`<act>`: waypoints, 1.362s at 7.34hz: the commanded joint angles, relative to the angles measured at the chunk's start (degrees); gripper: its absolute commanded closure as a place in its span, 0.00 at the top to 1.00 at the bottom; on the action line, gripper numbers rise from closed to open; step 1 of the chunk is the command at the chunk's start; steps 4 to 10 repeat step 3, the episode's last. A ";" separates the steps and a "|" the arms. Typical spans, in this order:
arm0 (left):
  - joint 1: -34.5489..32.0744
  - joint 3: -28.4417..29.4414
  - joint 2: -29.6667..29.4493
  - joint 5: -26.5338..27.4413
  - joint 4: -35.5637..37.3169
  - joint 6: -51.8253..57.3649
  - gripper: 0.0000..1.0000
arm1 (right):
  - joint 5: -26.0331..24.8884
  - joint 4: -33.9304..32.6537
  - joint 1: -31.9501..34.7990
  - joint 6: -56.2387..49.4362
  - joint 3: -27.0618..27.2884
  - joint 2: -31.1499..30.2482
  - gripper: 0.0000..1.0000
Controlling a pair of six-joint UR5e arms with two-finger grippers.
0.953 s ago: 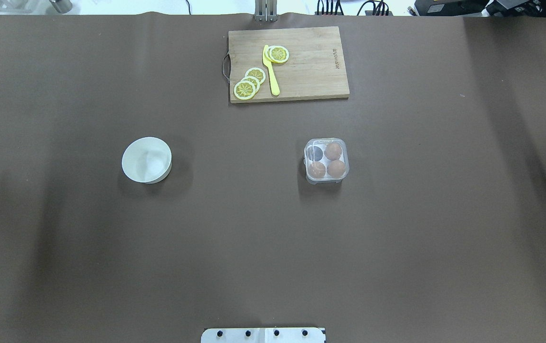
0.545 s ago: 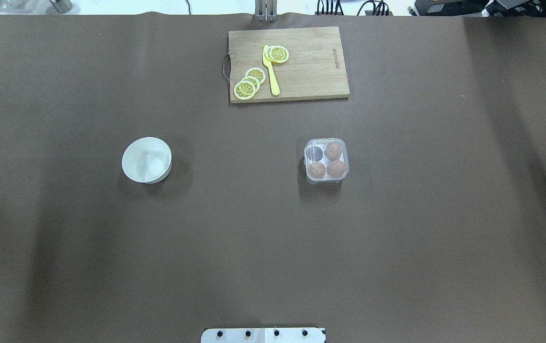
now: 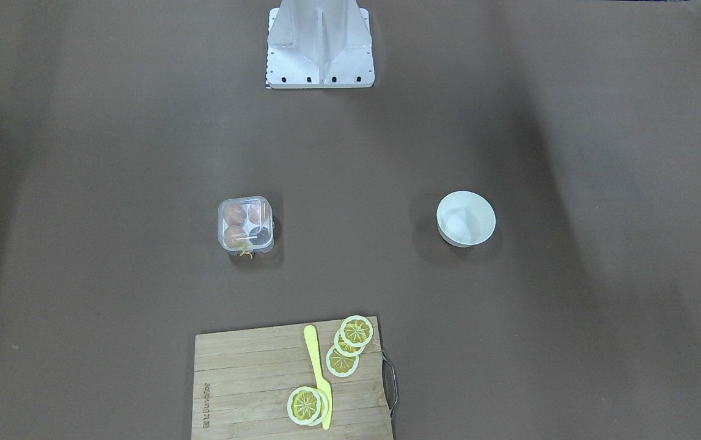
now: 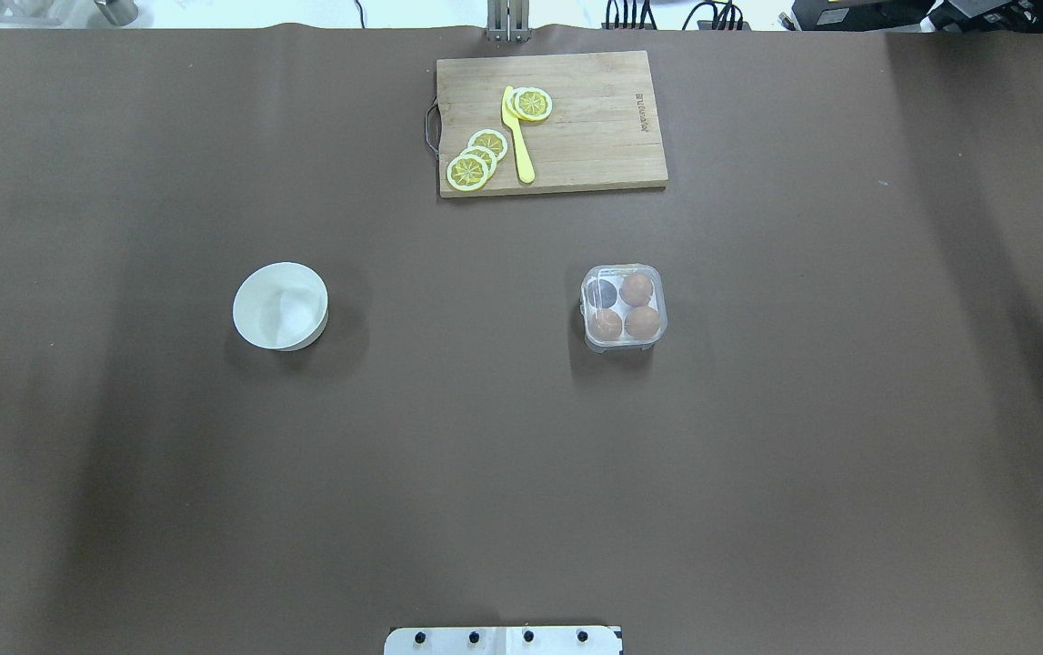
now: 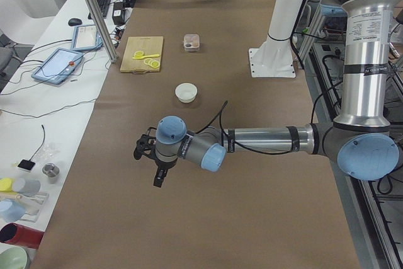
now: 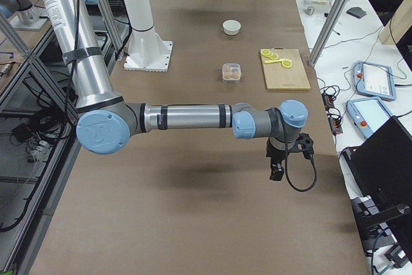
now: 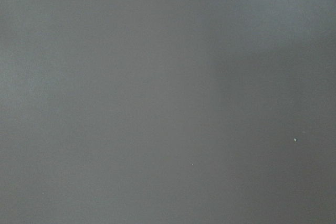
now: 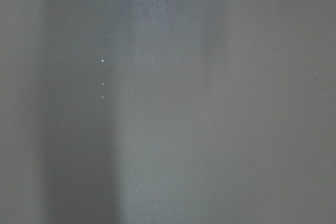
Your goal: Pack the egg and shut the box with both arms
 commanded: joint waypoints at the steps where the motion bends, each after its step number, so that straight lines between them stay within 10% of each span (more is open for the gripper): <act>1: -0.07 0.64 -0.90 0.09 0.79 -0.04 0.97 | 0.55 0.33 -0.10 -0.01 0.01 0.08 1.00; 10: -0.07 0.64 -1.07 0.09 0.88 0.04 0.97 | 0.72 0.51 -0.71 0.34 0.01 0.25 1.00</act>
